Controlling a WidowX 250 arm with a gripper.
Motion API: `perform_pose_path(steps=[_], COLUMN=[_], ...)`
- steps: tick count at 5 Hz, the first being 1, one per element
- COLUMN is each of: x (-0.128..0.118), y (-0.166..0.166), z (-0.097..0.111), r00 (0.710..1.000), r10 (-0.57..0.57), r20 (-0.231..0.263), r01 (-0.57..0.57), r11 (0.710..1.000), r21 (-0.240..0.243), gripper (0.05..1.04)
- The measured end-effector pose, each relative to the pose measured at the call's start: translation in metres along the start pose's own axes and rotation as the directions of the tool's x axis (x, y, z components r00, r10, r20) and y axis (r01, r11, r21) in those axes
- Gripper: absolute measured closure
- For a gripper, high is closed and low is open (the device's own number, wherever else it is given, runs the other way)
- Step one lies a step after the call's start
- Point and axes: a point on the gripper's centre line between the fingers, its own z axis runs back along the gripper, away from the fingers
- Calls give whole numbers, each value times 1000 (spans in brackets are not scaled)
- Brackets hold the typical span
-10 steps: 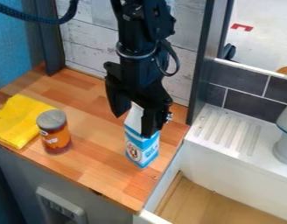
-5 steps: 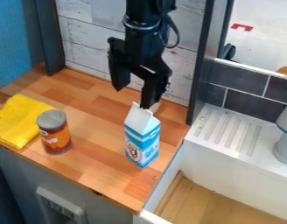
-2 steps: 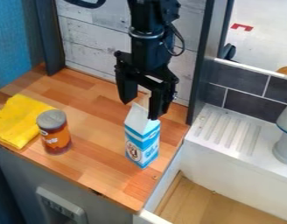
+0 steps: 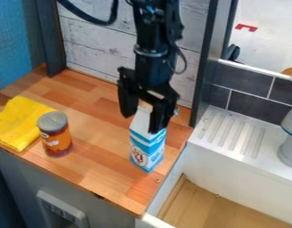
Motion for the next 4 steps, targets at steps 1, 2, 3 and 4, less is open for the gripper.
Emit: perform_pose_path(steps=[1,2,3,4], x=[-2,-6,-8,-12], y=[3,3,3,8], z=[-5,-16,-15,20], r00=[1000,999,999,998], r10=[-2,-5,4,46], r20=[-23,-42,-40,39], r01=[2,4,-5,-46], r11=[1000,1000,1000,999], r21=[-3,-16,-16,14], gripper=[83,122,237,237])
